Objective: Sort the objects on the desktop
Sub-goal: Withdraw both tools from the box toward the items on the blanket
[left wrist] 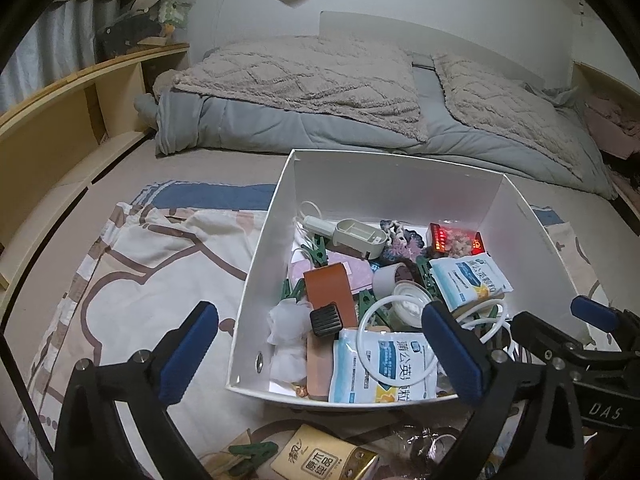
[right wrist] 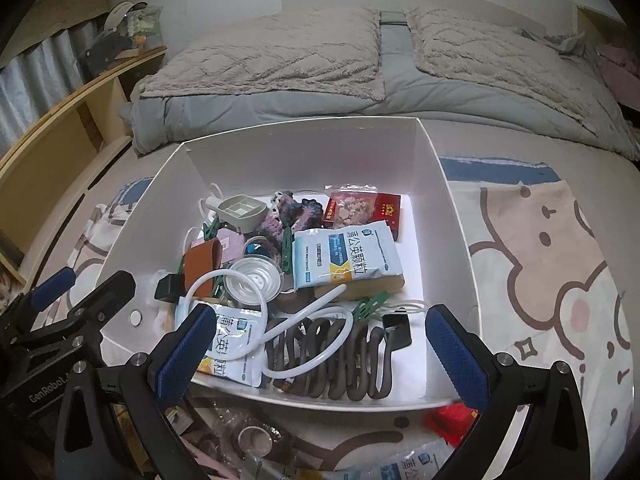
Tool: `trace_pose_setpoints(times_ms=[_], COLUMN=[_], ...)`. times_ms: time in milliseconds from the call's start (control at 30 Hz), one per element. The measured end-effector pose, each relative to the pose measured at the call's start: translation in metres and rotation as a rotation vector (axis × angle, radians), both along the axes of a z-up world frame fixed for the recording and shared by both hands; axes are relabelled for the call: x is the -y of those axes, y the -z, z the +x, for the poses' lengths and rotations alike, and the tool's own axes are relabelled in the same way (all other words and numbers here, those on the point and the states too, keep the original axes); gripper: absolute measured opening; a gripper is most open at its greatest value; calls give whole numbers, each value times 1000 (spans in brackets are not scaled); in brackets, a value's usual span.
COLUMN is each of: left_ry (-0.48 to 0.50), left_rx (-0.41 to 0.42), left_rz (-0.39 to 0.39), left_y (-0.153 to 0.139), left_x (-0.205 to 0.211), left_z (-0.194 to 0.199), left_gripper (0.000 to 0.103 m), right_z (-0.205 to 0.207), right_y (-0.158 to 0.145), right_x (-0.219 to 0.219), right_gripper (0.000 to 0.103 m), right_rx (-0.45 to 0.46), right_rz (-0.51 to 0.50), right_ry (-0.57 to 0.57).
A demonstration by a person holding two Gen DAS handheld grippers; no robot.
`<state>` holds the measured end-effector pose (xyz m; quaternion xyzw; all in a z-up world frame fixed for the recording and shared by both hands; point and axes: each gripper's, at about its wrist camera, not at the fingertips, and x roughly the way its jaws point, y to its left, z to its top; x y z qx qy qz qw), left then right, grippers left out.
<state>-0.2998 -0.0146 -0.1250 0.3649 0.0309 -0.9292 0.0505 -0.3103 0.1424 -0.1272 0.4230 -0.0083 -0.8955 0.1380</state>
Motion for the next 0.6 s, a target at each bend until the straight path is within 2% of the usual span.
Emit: trace_pose_setpoints(times_ms=[233,600], left_ry=[-7,-41], left_rx=[-19,-86], left_rz=[1,47], left_y=[-12,-40], left_x=[2,10], left_z=[11,37], left_gripper=[102,102], right_z=[8,32], right_y=[-13,-39], right_x=[-5,-16], right_gripper=[103,103], right_rx=[-26,-108], right_rz=[-29,-71], right_ry=[9,12])
